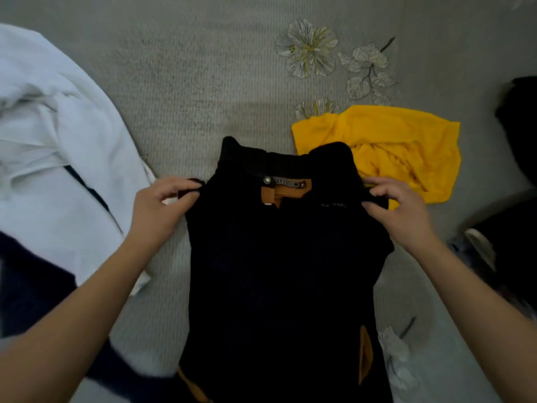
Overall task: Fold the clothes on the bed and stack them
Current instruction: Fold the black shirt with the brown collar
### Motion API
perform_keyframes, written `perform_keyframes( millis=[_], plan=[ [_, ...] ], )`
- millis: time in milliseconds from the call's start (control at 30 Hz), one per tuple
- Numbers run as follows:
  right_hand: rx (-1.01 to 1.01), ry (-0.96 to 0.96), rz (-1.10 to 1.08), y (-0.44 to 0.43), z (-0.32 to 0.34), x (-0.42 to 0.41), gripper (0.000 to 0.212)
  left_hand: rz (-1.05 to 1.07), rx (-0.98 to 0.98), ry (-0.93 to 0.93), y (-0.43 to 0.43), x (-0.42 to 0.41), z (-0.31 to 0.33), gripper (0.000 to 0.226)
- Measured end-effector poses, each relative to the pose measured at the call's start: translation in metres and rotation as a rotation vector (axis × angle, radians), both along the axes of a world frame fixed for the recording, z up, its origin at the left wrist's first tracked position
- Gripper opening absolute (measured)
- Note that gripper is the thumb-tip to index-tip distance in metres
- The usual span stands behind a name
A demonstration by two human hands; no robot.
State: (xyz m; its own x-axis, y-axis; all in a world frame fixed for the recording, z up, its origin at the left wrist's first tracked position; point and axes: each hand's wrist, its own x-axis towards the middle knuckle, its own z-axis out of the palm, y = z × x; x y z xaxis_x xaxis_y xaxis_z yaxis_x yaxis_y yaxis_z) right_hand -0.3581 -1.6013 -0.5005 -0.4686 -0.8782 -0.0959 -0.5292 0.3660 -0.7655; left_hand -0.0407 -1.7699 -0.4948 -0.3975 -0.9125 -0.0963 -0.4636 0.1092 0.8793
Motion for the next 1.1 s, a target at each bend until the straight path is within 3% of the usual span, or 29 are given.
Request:
perform_keyframes(
  millis=[67,133,200,267,367,533,633,667,733,800,900,933,1000,1033,1067,1100],
  plan=[
    [0.064,0.188,0.191,0.054,-0.014,0.005,0.01,-0.182,-0.085,-0.017,0.039,0.033,-0.007,0.014],
    [0.219,0.366,0.355,0.101,-0.034,0.01,0.023,-0.391,-0.258,-0.158,0.077,0.064,-0.03,0.018],
    [0.413,0.423,0.44,0.133,-0.048,0.013,0.041,-0.577,-0.47,-0.382,0.109,0.086,-0.058,0.012],
    [0.465,0.39,0.366,0.143,-0.044,0.022,0.032,-0.643,-0.508,-0.617,0.135,0.092,-0.07,0.024],
    [0.443,0.291,0.064,0.126,-0.025,0.039,0.024,-0.509,-0.296,-0.708,0.149,0.078,-0.057,0.04],
    [0.552,0.126,0.257,0.102,-0.016,0.07,0.064,-0.487,0.009,-0.634,0.162,0.044,-0.037,0.073],
    [0.562,-0.09,0.044,0.095,-0.022,0.085,0.087,-0.25,0.379,-0.424,0.165,0.024,-0.03,0.08],
    [0.546,-0.158,-0.041,0.093,-0.023,0.085,0.085,-0.142,0.466,-0.346,0.164,0.019,-0.032,0.079],
    [0.519,-0.201,-0.093,0.093,-0.027,0.08,0.062,-0.035,0.52,-0.219,0.159,0.012,-0.034,0.057],
    [0.452,-0.129,-0.01,0.102,-0.027,0.074,0.035,-0.124,0.387,-0.164,0.159,0.016,-0.035,0.034],
    [0.493,-0.029,0.308,0.124,-0.018,0.065,0.033,-0.528,-0.155,-0.326,0.161,0.039,-0.041,0.031],
    [0.592,-0.016,0.443,0.131,-0.011,0.063,0.037,-0.687,-0.287,-0.395,0.164,0.05,-0.047,0.036],
    [0.773,-0.014,0.621,0.142,-0.002,0.058,0.087,-0.861,-0.407,-0.492,0.166,0.067,-0.055,0.04],
    [0.791,-0.041,0.591,0.142,0.002,0.055,0.108,-0.869,-0.428,-0.495,0.163,0.073,-0.057,0.04],
    [0.752,-0.076,0.504,0.14,0.005,0.053,0.109,-0.834,-0.44,-0.484,0.156,0.075,-0.057,0.039],
    [0.674,-0.072,0.39,0.133,0.006,0.051,0.094,-0.773,-0.451,-0.469,0.147,0.073,-0.056,0.037]
  ],
)
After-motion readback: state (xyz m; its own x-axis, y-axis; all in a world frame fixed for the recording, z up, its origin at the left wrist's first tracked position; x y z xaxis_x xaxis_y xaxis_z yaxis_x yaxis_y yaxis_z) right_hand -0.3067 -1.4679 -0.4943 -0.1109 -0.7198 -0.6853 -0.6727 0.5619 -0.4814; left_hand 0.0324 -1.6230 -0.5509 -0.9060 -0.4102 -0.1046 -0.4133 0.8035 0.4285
